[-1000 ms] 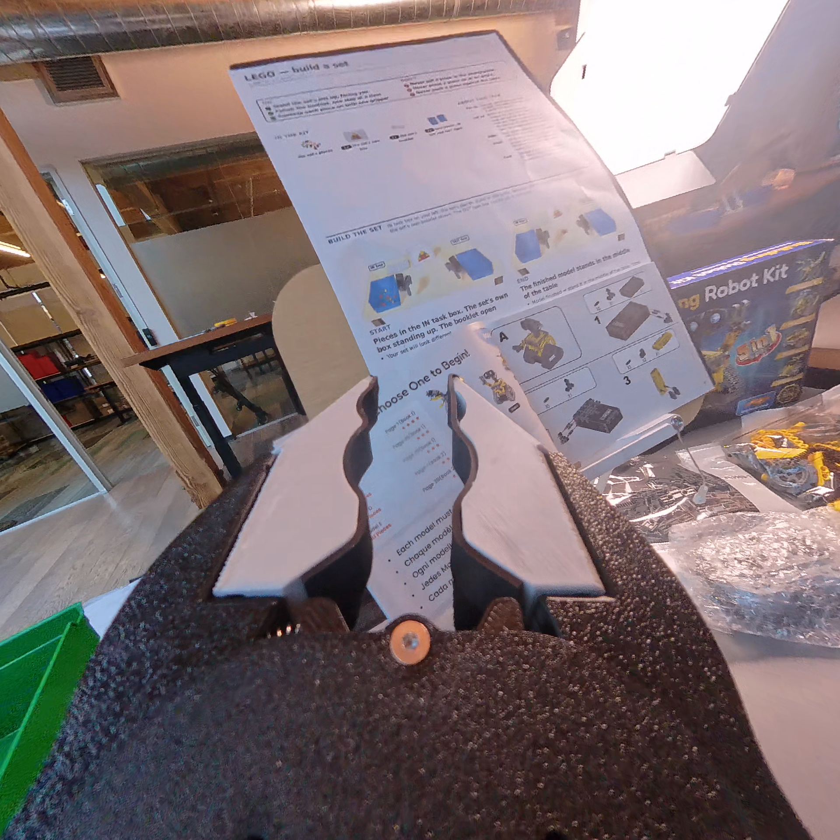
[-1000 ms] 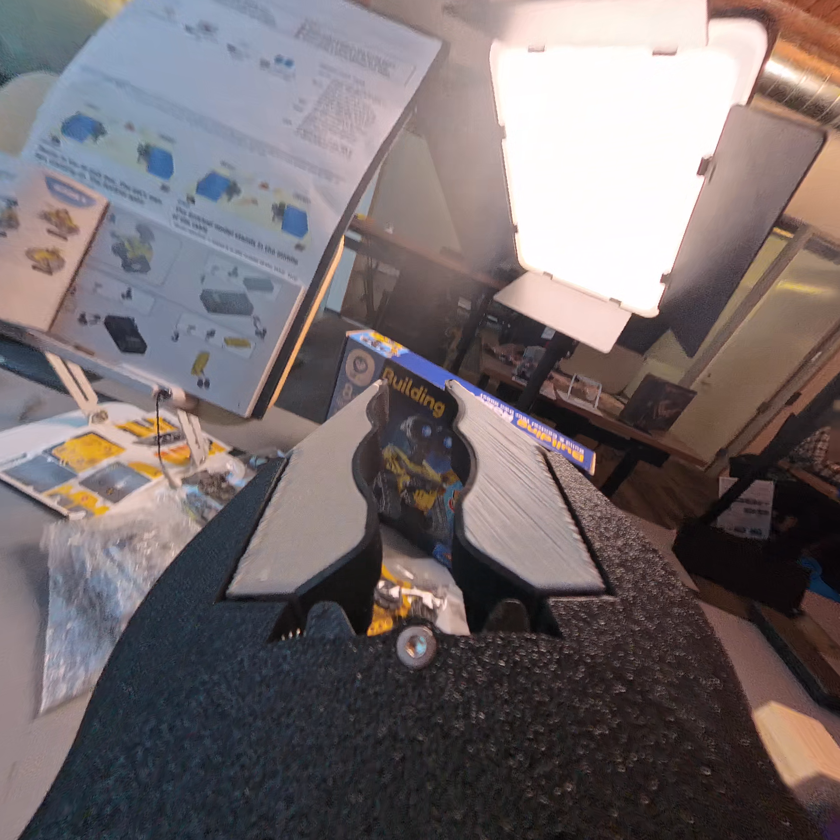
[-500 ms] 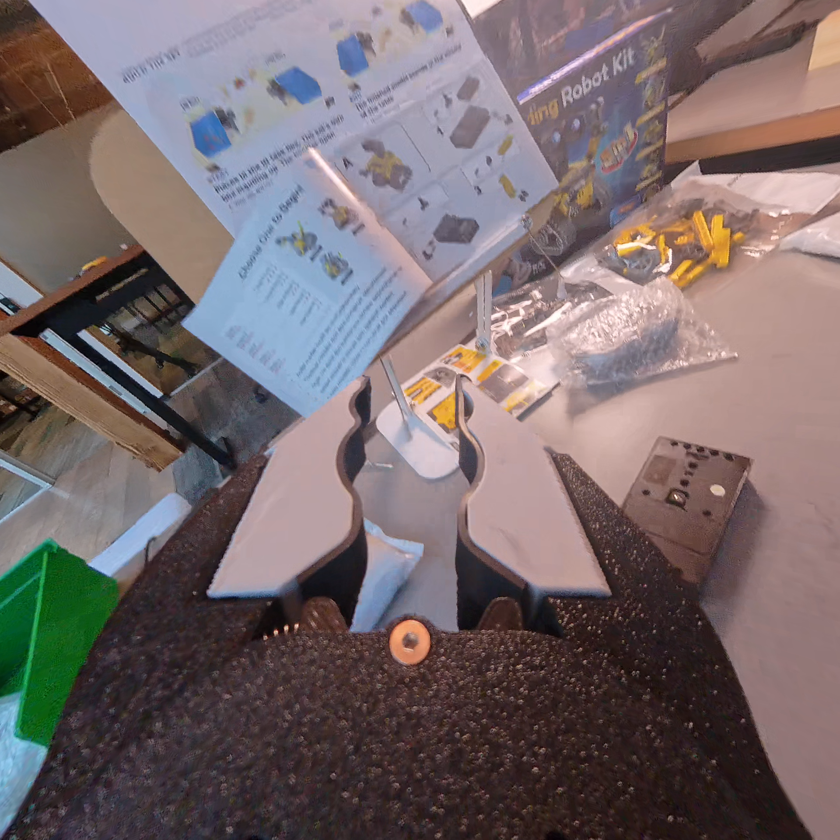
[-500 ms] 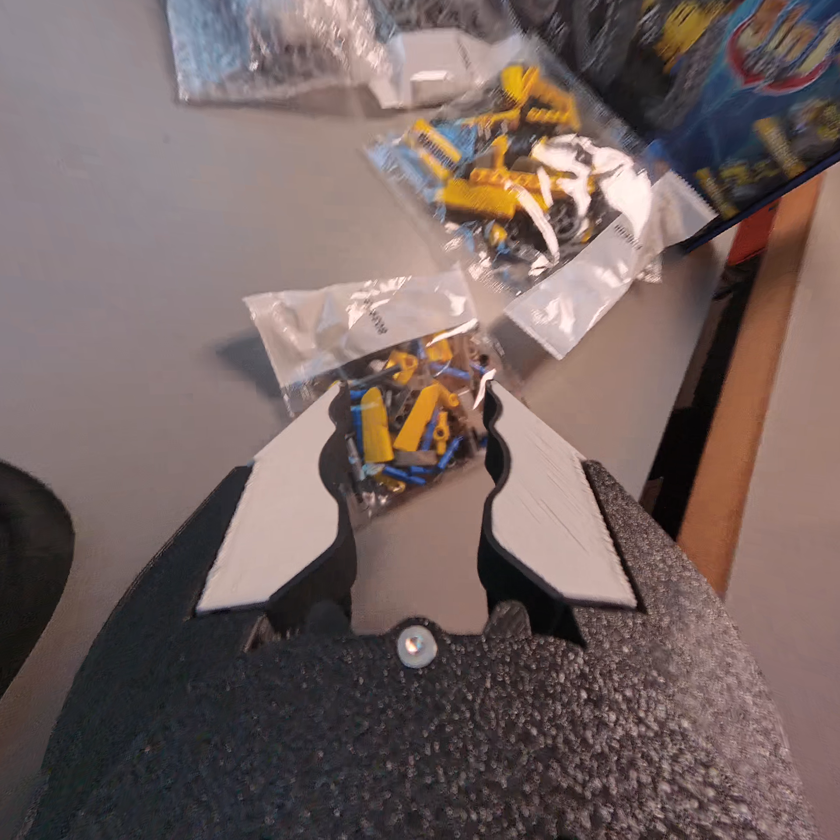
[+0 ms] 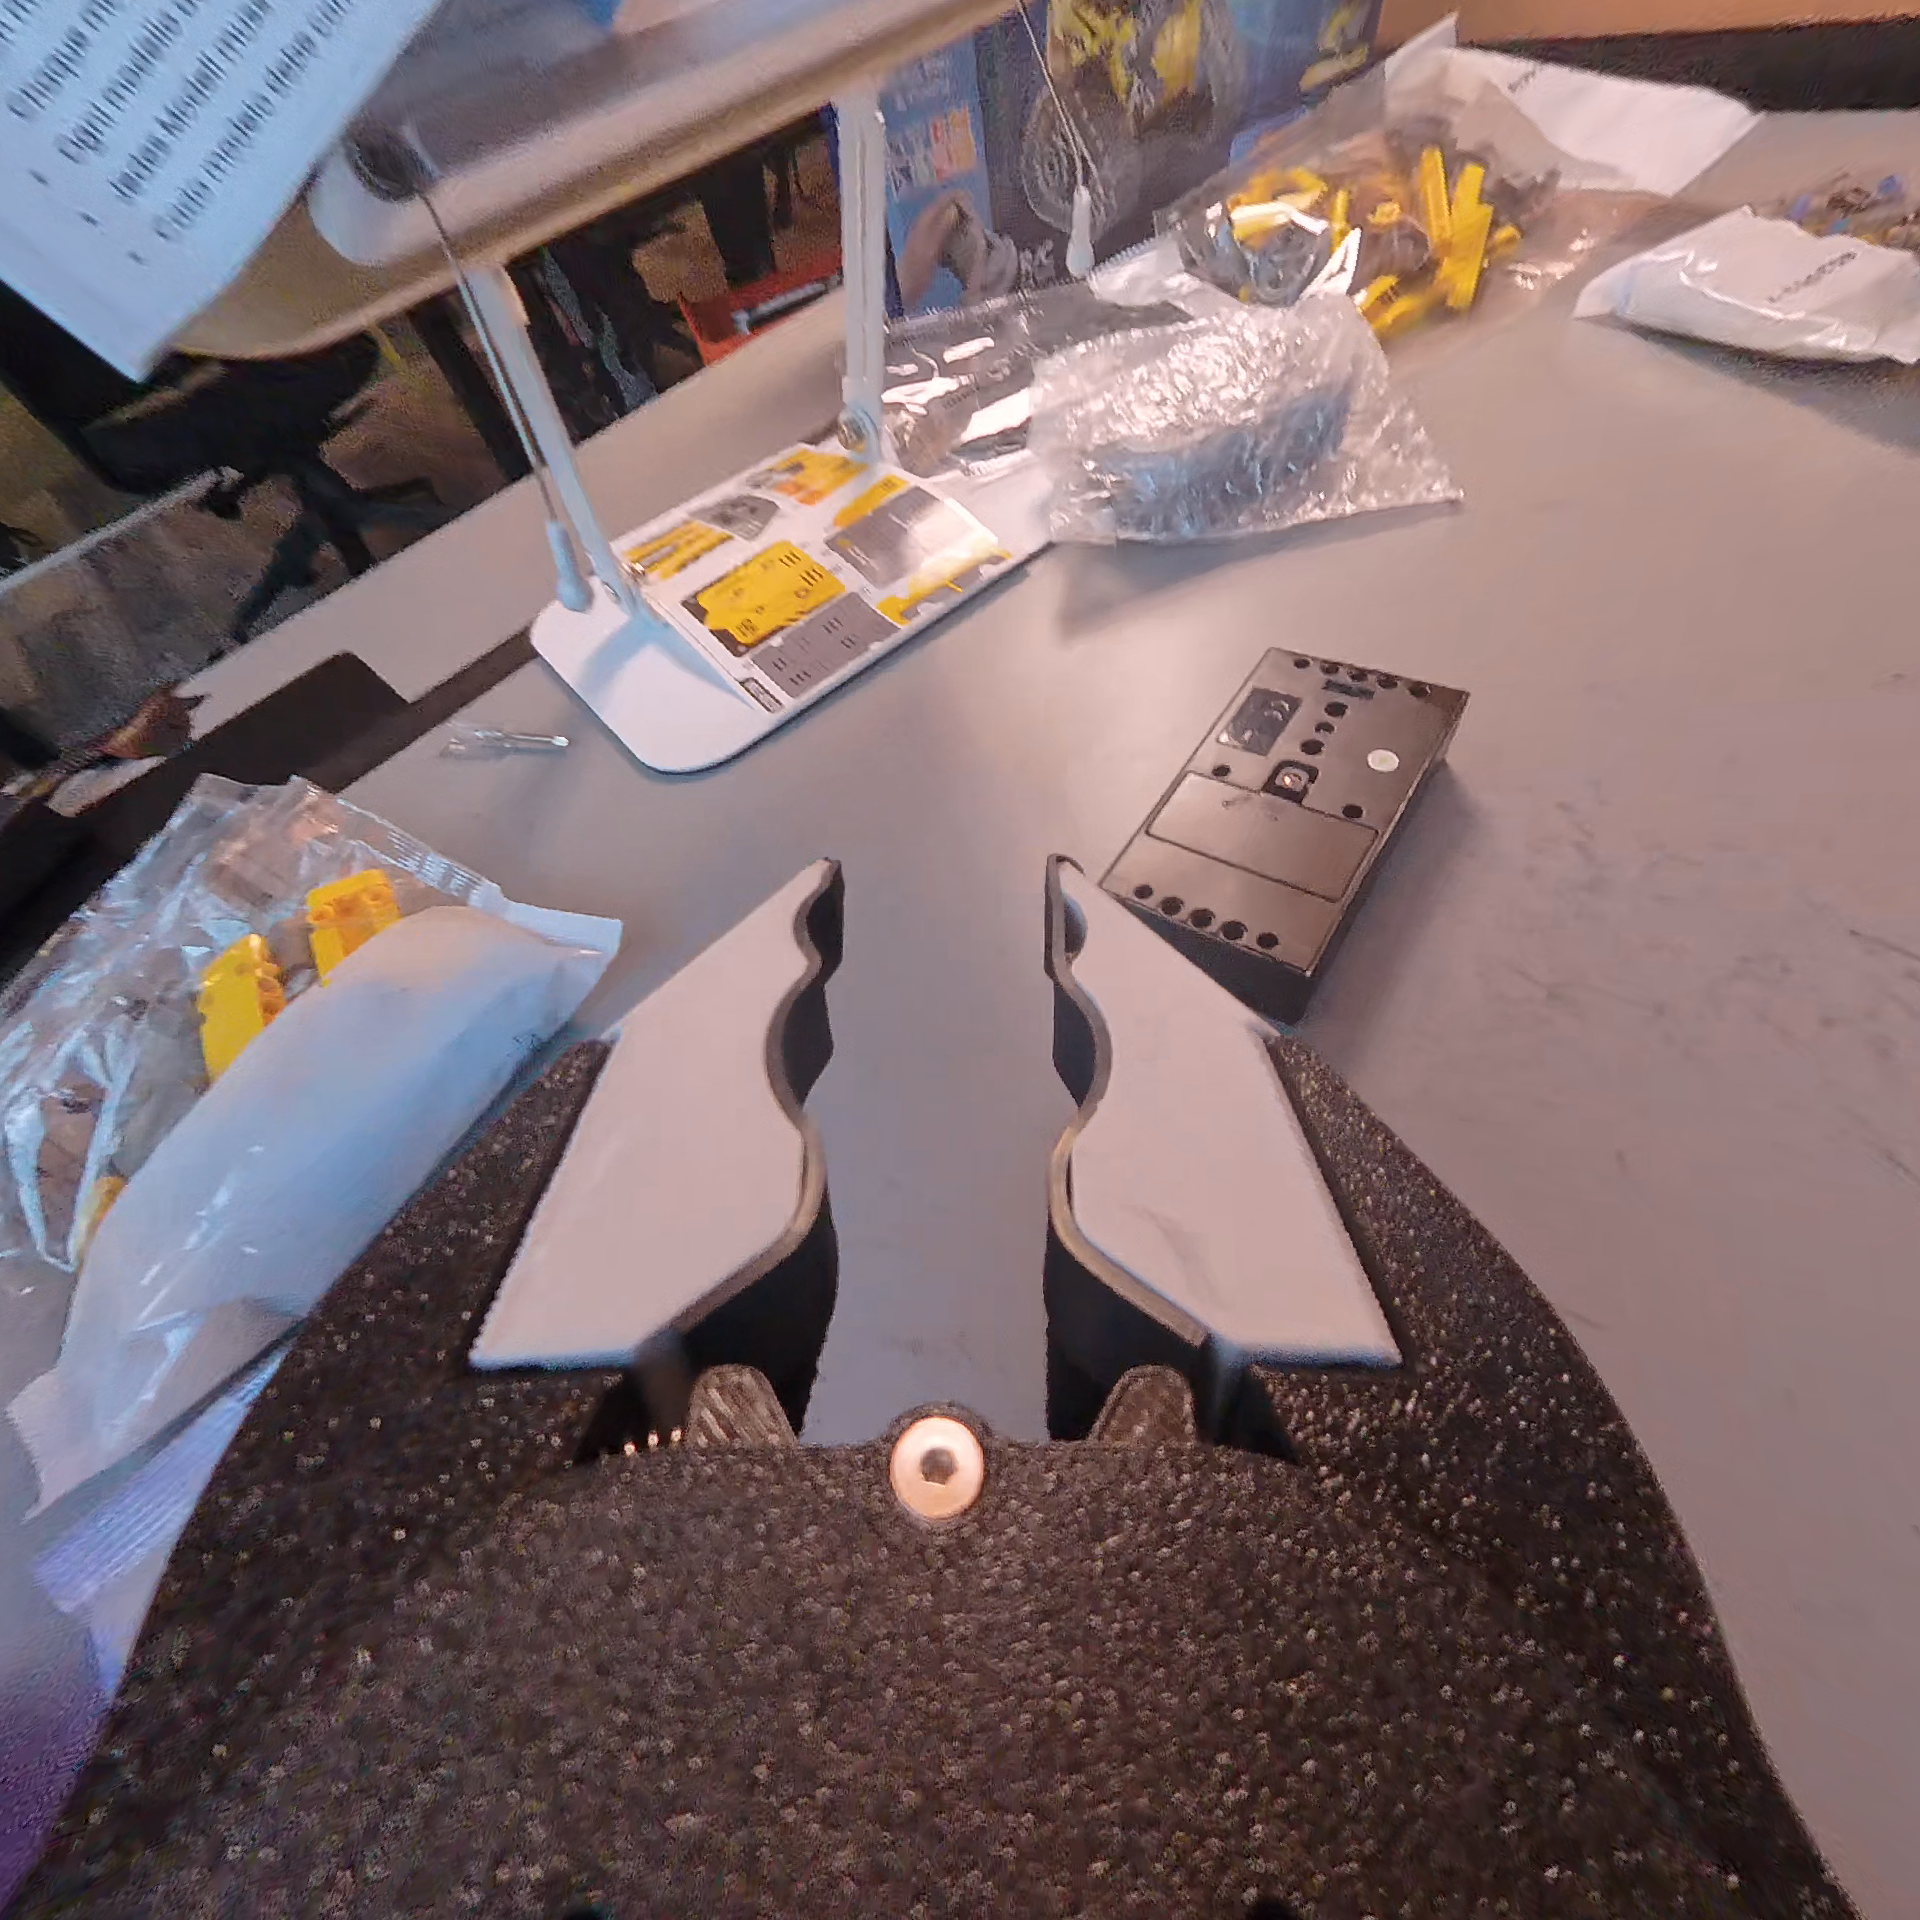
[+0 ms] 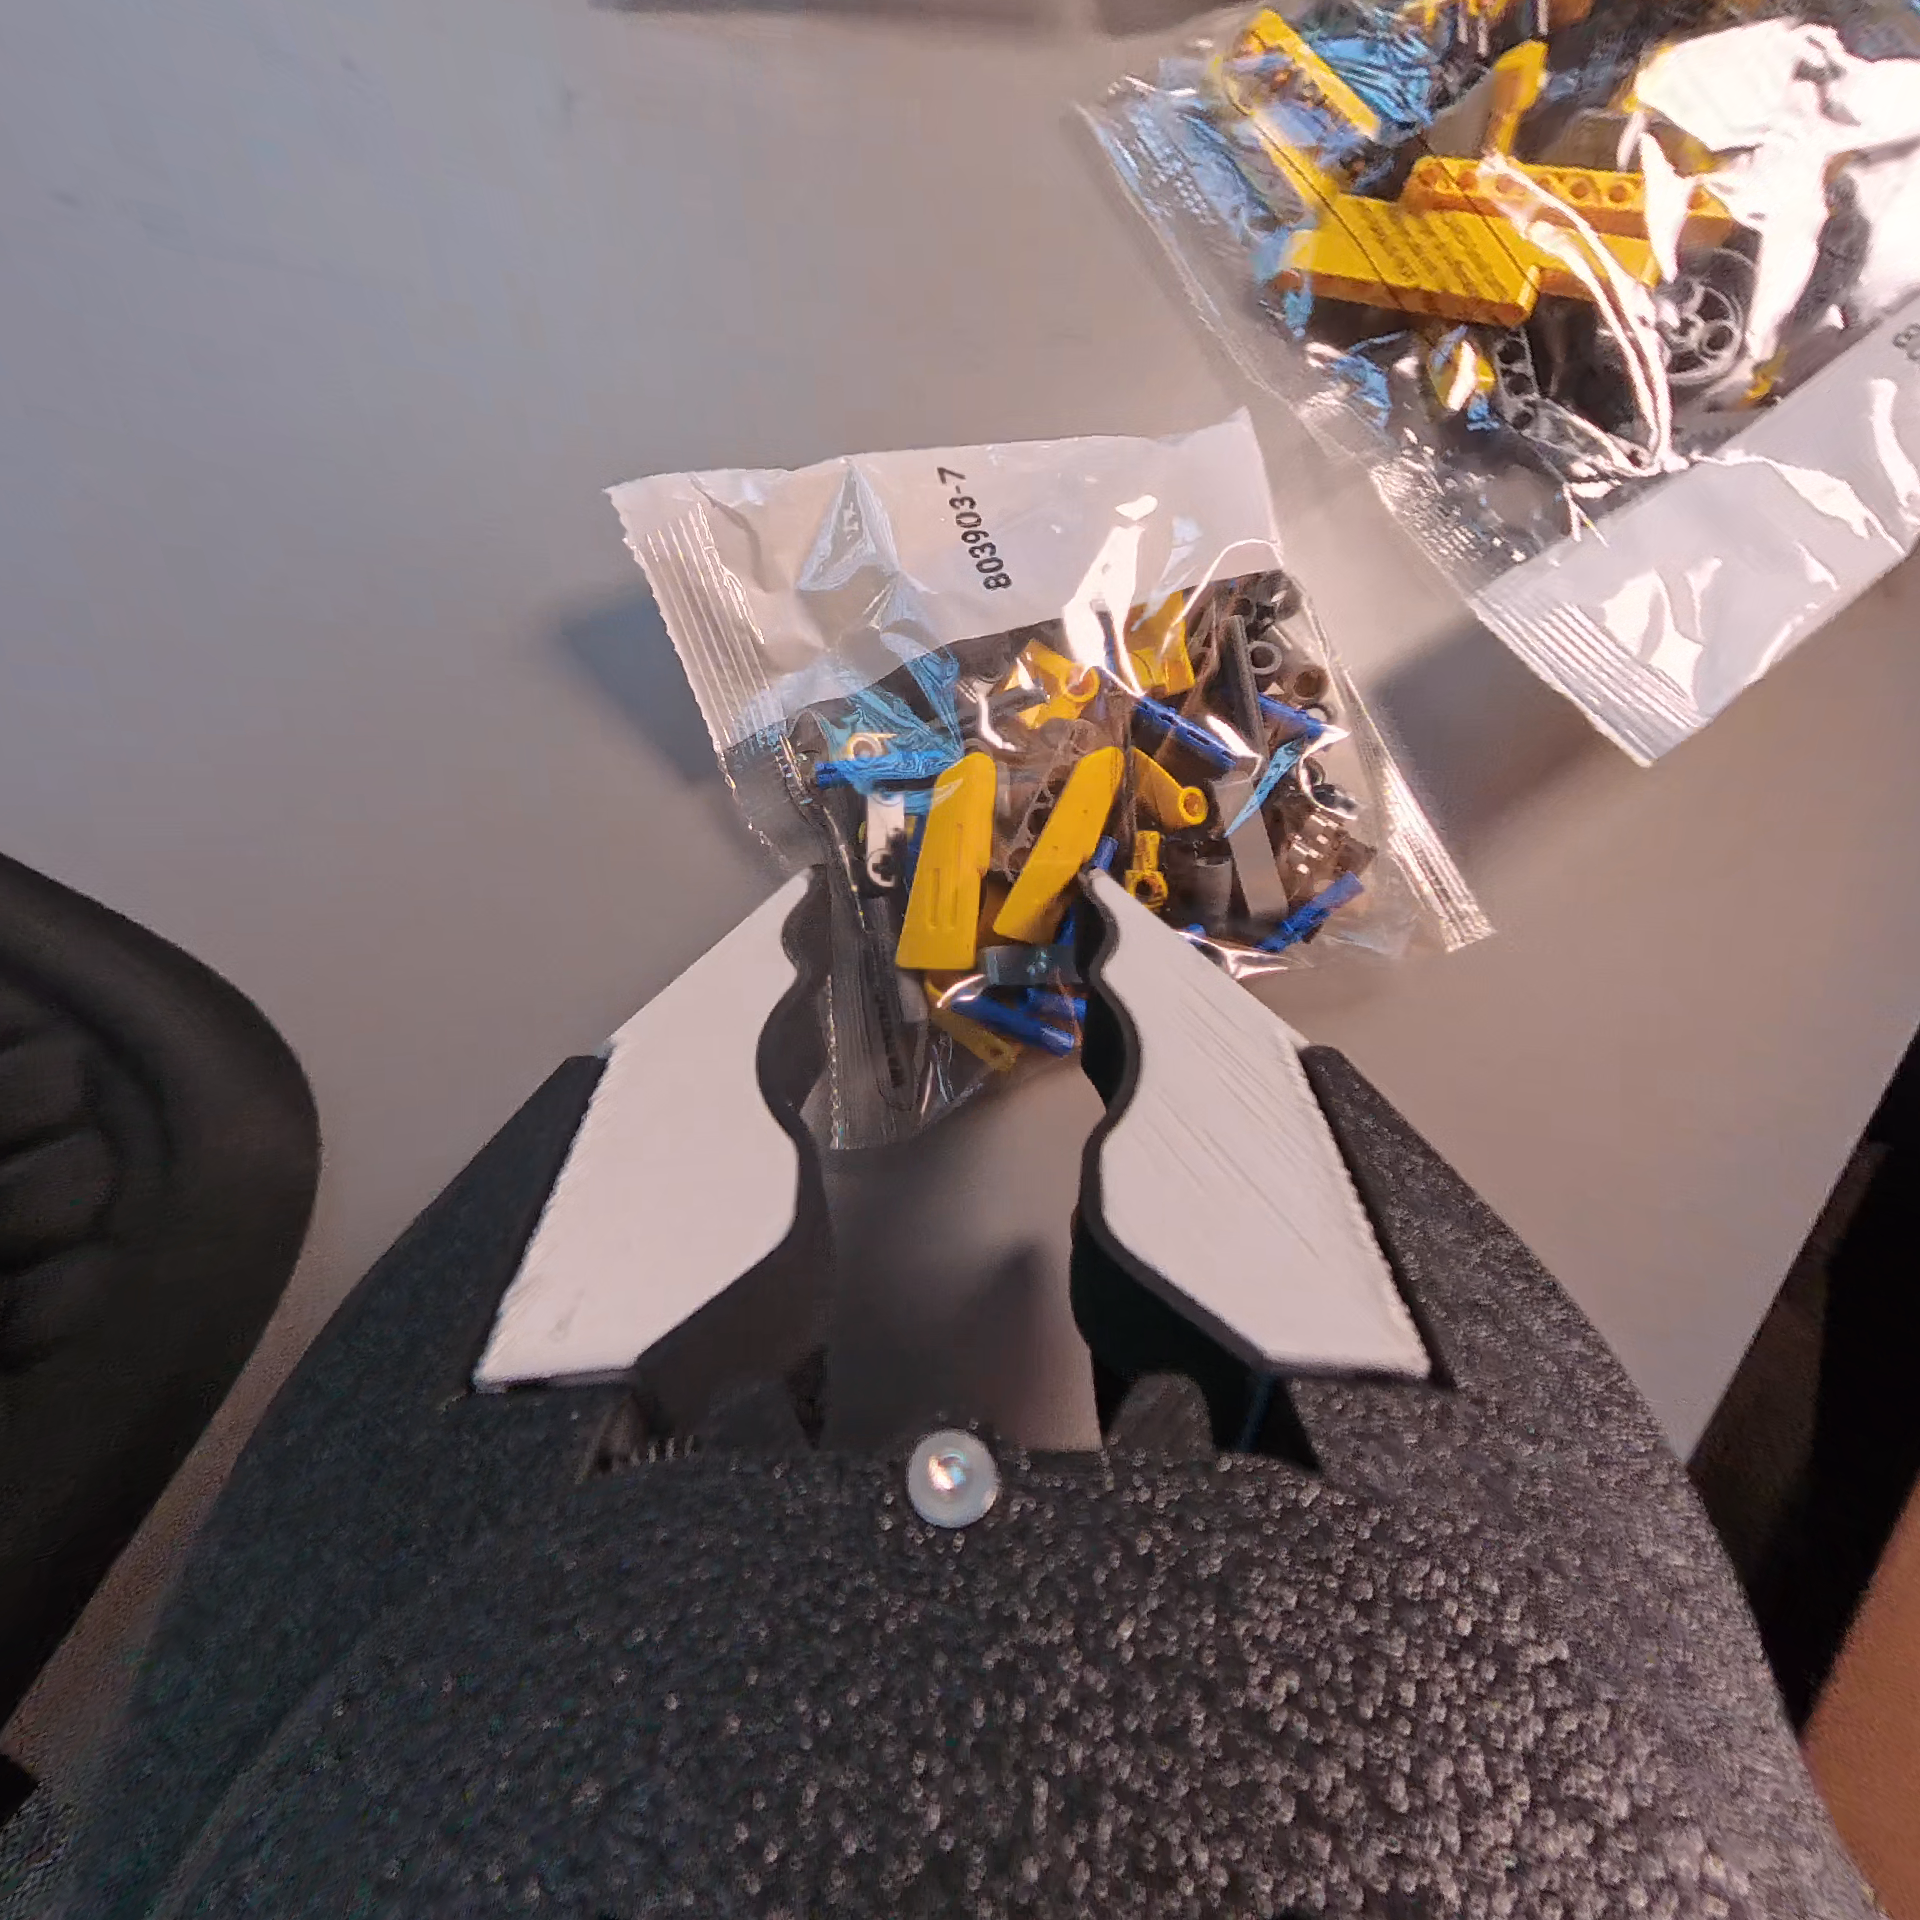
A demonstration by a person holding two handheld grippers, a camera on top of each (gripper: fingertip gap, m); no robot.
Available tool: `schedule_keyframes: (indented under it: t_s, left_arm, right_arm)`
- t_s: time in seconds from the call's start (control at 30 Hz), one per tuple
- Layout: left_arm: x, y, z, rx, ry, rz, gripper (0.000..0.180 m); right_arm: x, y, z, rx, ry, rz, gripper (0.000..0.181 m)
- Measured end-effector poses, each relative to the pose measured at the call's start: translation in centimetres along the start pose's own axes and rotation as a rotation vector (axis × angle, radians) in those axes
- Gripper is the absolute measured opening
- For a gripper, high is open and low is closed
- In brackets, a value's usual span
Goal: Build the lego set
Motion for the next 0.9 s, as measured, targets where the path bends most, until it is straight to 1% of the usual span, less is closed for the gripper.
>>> schedule_keyframes:
  t_s: [0.1,0.17,0.23,0.3,0.33,0.4,0.47,0.53,0.6,0.7,0.9]
  left_arm:
    - [0.7,-0.5,1.7,-0.117,0.021,0.021,0.039]
    - [1.0,-0.2,2.5,-0.169,0.04,0.023,0.038]
    - [0.9,0.6,3.1,-0.198,0.067,-0.007,0.038]
    - [-0.1,2.1,3.3,-0.196,0.107,-0.092,0.039]
    - [-0.9,3.2,3.3,-0.183,0.14,-0.149,0.04]
    - [-2.7,5.4,3.5,-0.15,0.218,-0.272,0.046]
    - [-4.1,7.3,4.2,-0.154,0.272,-0.374,0.06]
    - [-5.0,8.3,5.0,-0.184,0.288,-0.449,0.072]
    - [-5.6,8.5,5.9,-0.228,0.296,-0.485,0.079]
    - [-6.2,8.1,6.9,-0.294,0.281,-0.518,0.086]
    - [-7.1,6.4,7.9,-0.364,0.289,-0.501,0.088]
  right_arm:
    - [-1.5,-0.2,-1.4,0.041,0.064,-0.045,0.036]
    - [-2.1,-0.4,-2.4,0.067,0.115,-0.053,0.029]
    - [-2.3,-0.5,-3.6,0.098,0.15,-0.046,0.015]
    - [-2.4,-0.5,-4.9,0.138,0.179,-0.041,0.004]
    - [-2.5,-0.7,-5.4,0.147,0.19,-0.042,0.003]
    - [-2.2,-1.2,-5.7,0.109,0.201,-0.017,0.002]
    - [-1.4,-1.8,-5.4,0.059,0.206,0.035,0.001]
    - [-0.2,-2.1,-5.3,0.043,0.17,0.095,0.0]
    - [1.0,-2.2,-4.9,0.007,0.118,0.156,0.0]
    - [1.9,-2.3,-4.2,-0.051,0.099,0.212,0.0]
    - [1.0,-1.7,-4.0,-0.028,0.095,0.198,0.0]
Point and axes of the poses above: each gripper's, where its closed fingertips meet, y back along the fingers, z out of its underside, x = y × z across the jaws, the point moved 5 cm from there along y, back along the fingers, and after that the axes turned 15 degrees about y, right-handed, at the moved point
